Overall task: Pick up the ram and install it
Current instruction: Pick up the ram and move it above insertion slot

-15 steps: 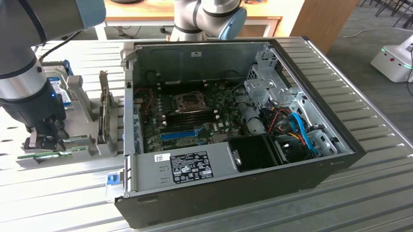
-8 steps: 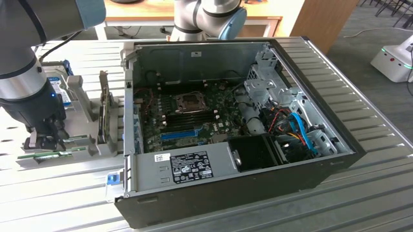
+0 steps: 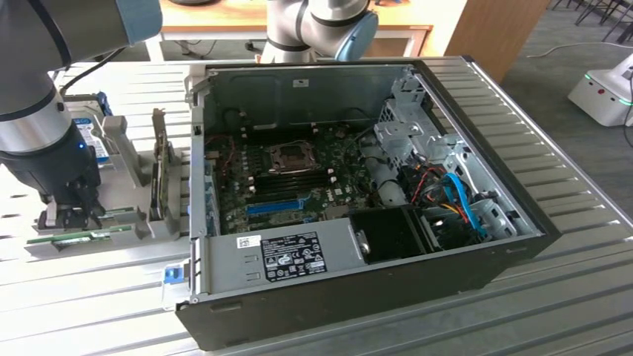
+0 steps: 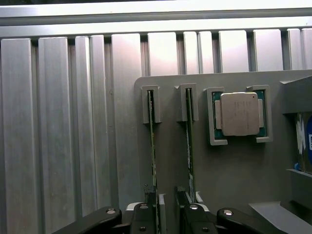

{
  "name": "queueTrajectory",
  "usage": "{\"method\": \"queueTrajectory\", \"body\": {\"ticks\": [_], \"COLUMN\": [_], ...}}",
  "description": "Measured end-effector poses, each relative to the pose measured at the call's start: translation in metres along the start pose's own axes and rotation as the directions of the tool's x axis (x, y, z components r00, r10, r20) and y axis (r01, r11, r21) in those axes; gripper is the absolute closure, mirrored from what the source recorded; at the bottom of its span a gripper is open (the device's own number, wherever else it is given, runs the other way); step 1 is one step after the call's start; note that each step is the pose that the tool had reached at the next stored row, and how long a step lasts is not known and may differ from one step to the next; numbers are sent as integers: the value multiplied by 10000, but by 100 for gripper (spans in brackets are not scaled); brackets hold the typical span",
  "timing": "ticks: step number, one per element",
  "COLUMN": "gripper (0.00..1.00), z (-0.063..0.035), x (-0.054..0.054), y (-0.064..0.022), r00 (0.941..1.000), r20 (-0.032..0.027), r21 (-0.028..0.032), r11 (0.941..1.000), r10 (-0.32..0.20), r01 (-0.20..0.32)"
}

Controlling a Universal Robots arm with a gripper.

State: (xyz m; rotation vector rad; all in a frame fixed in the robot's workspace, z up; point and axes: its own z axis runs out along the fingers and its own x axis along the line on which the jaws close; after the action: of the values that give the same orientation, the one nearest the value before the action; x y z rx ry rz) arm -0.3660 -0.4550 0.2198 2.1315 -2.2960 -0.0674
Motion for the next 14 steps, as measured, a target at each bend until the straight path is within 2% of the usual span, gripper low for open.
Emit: {"method": "queueTrajectory", "body": {"ticks": [8,14], "gripper": [71,71], "z": [2,5], "x": [0,0], "y": [-3,-3], "r00": [9995,9994], "r20": [-12,-13], "r21": [-7,-8], "r11": [9995,9994], "r10": [-323,-346], "r01": [323,346]}}
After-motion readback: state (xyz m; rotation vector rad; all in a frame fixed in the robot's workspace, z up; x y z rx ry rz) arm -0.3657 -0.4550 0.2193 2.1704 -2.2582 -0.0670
